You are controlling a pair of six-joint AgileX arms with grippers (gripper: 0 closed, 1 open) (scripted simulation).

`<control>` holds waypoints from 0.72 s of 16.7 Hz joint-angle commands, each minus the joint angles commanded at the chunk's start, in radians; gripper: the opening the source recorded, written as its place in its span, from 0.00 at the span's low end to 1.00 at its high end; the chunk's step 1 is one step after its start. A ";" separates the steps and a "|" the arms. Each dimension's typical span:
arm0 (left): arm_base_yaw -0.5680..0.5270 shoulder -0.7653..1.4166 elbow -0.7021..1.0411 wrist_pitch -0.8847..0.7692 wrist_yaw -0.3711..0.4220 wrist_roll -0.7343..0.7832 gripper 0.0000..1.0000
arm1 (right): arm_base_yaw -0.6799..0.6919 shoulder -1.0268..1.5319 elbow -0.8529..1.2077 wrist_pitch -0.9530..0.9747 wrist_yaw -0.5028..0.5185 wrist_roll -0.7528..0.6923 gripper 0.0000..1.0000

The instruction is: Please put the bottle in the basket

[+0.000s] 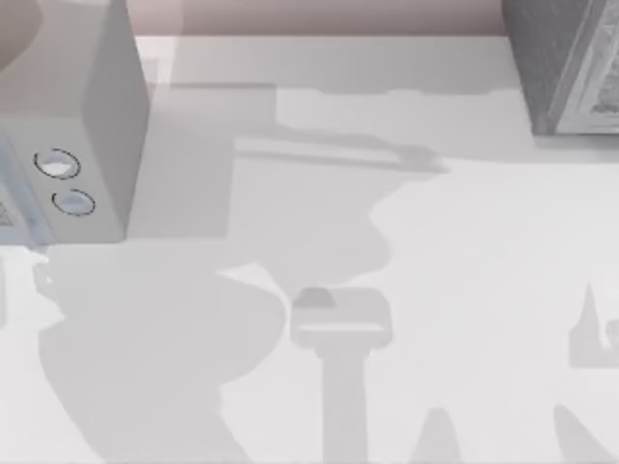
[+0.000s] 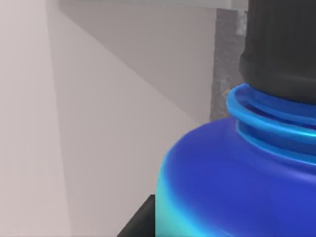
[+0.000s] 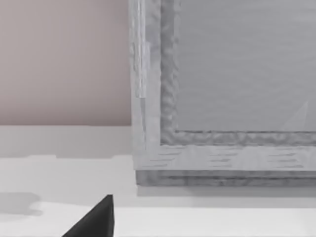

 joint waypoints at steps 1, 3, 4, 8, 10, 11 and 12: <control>0.000 0.000 0.000 0.000 0.000 0.000 0.53 | 0.000 0.000 0.000 0.000 0.000 0.000 1.00; 0.000 0.000 0.000 0.000 0.000 0.000 0.68 | 0.000 0.000 0.000 0.000 0.000 0.000 1.00; 0.000 0.000 0.000 0.000 0.000 0.000 0.75 | 0.000 0.000 0.000 0.000 0.000 0.000 1.00; 0.000 0.000 0.000 0.000 0.000 0.000 1.00 | 0.000 0.000 0.000 0.000 0.000 0.000 1.00; 0.000 0.000 0.000 0.000 0.000 0.000 1.00 | 0.000 0.000 0.000 0.000 0.000 0.000 1.00; 0.000 0.000 0.000 0.000 0.000 0.000 1.00 | 0.000 0.000 0.000 0.000 0.000 0.000 1.00; 0.000 0.000 0.000 0.000 0.000 0.000 1.00 | 0.000 0.000 0.000 0.000 0.000 0.000 1.00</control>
